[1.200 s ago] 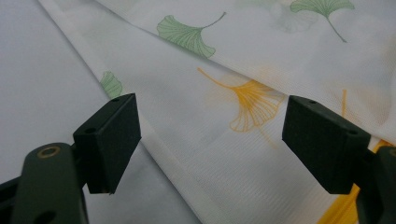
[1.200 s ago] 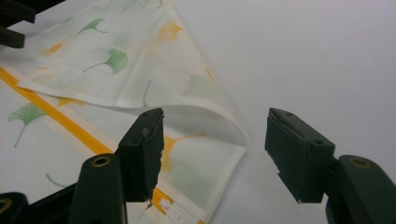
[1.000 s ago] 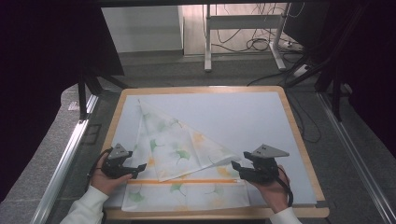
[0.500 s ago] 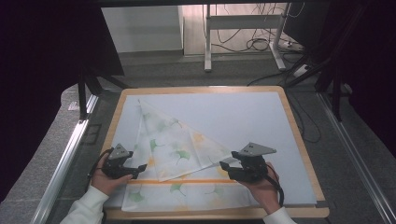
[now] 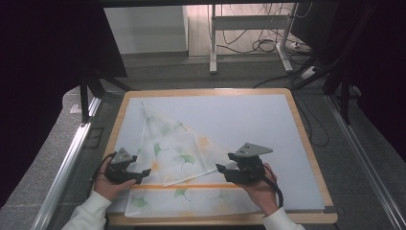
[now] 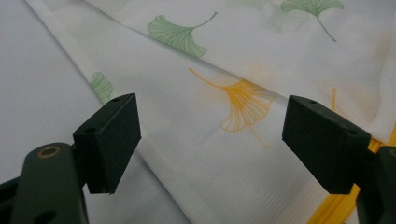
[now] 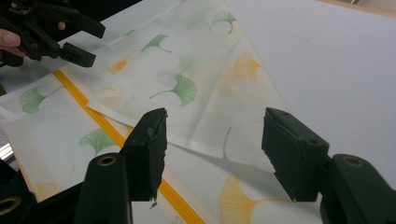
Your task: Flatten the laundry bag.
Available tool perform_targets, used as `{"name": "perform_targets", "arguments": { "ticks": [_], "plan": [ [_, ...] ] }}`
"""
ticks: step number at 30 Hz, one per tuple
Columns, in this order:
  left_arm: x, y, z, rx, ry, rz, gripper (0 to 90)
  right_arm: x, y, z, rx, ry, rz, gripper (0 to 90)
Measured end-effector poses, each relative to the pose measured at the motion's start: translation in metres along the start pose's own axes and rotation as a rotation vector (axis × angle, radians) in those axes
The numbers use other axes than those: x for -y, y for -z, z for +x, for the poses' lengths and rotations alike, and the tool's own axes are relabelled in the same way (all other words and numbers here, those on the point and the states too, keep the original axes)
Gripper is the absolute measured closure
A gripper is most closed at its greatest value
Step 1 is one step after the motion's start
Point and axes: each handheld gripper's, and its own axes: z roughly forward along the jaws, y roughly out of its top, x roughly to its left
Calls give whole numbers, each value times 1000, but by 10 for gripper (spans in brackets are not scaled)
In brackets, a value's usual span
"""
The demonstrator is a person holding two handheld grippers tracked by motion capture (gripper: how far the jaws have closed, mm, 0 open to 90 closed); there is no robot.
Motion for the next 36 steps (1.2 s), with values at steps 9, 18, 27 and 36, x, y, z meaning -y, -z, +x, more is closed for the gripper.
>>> {"name": "perform_targets", "arguments": {
  "ticks": [9,18,27,36],
  "plan": [
    [0,0,0,-3,-4,0,191,-10,-15,14,-36,31,14,402],
    [0,0,0,-1,-5,2,192,-14,-26,21,-58,46,33,402],
    [0,-1,0,-4,-8,5,191,-18,-38,29,-86,67,49,402],
    [0,-1,-1,-1,-7,4,191,-22,-48,38,-109,88,56,403]
  ]
}}
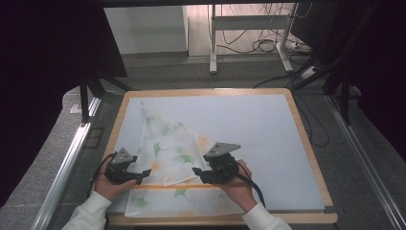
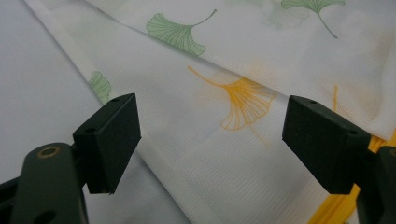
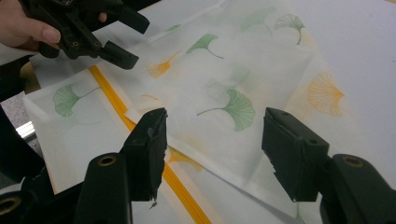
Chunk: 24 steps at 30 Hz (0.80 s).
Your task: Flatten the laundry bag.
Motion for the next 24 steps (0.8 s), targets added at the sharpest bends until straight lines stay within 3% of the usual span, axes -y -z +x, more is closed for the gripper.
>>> {"name": "perform_targets", "arguments": {
  "ticks": [24],
  "plan": [
    [0,-1,-1,3,-11,7,189,-3,-41,22,-66,45,86,409]
  ]
}}
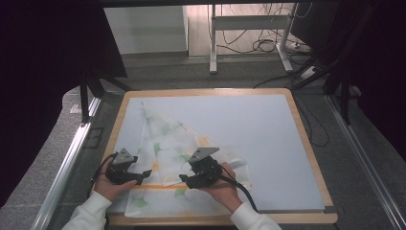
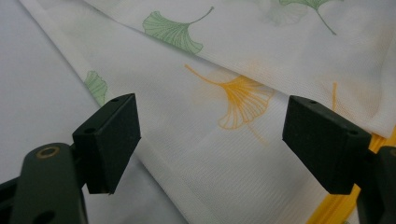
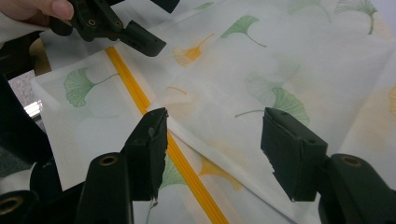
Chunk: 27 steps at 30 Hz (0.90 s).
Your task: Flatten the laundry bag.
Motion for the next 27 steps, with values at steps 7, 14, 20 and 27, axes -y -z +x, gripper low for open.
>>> {"name": "perform_targets", "arguments": {
  "ticks": [7,14,20,27],
  "plan": [
    [0,0,0,0,0,-1,188,-6,-15,10,-34,22,19,409],
    [0,0,0,1,-1,-2,188,-11,-35,20,-65,41,49,408],
    [0,1,0,2,0,-5,188,-14,-49,25,-83,47,74,408],
    [0,1,0,5,0,-7,188,-15,-66,28,-76,54,112,407]
  ]
}}
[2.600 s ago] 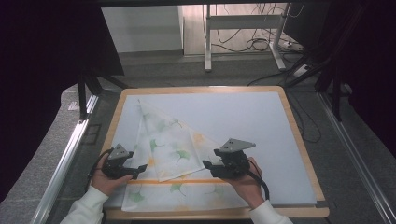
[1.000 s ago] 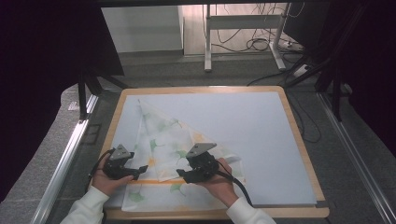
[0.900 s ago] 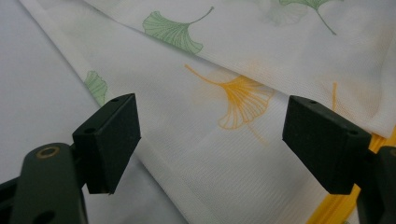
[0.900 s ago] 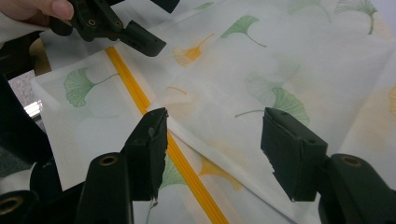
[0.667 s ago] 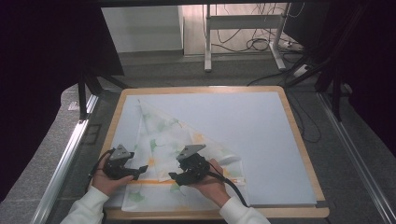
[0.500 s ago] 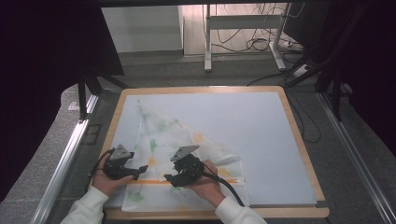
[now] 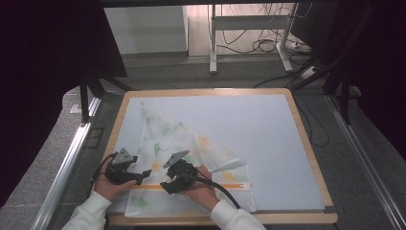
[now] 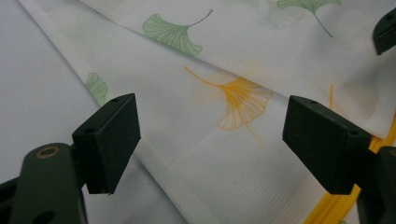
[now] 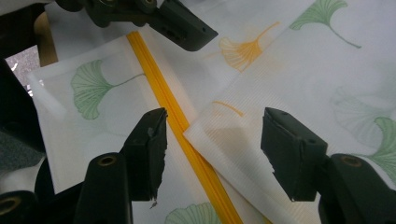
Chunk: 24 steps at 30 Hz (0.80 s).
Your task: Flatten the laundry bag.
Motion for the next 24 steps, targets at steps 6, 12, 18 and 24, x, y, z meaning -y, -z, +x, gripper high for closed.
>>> {"name": "perform_targets", "arguments": {
  "ticks": [6,12,18,24],
  "plan": [
    [0,0,0,-1,-4,3,188,-1,-11,0,6,-3,23,405],
    [0,0,0,-3,-6,3,188,0,-20,0,39,19,51,417],
    [0,-1,0,-2,-5,3,188,3,-22,-2,58,19,56,440],
    [0,-1,0,-2,-11,6,188,4,-24,-3,91,21,46,515]
  ]
}}
